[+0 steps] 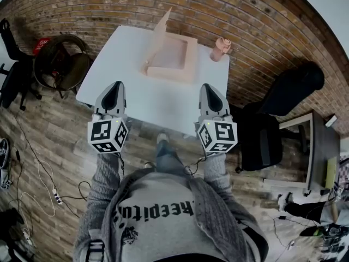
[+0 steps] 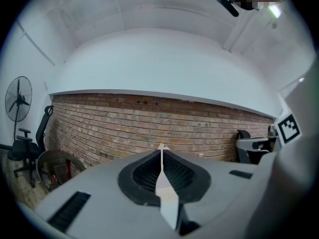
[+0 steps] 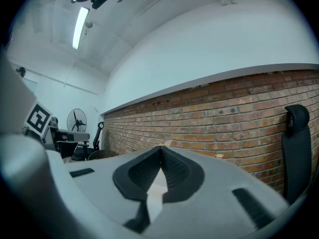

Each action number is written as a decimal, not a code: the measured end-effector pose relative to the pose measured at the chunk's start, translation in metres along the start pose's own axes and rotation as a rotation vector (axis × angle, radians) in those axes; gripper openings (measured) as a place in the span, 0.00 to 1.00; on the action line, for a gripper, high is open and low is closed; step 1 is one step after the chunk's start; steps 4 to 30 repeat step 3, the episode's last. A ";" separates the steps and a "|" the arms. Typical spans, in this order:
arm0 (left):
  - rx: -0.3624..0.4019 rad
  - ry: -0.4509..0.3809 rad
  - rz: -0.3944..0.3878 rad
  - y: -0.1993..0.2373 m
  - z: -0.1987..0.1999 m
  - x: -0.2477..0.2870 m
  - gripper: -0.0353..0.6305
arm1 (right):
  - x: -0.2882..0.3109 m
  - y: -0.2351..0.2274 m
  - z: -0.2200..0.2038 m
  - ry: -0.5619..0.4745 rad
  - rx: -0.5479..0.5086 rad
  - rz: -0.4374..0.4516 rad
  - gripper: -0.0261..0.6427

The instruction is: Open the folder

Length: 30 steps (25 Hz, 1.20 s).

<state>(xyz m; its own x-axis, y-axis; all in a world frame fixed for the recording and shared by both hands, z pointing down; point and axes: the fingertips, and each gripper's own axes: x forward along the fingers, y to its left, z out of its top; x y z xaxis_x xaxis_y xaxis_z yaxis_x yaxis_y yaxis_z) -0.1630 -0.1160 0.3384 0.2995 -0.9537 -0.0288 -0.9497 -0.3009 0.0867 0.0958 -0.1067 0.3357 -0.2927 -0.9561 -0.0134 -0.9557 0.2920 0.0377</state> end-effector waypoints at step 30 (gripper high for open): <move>-0.004 0.001 0.000 -0.001 -0.002 -0.004 0.07 | -0.005 0.001 -0.001 -0.002 0.000 -0.002 0.04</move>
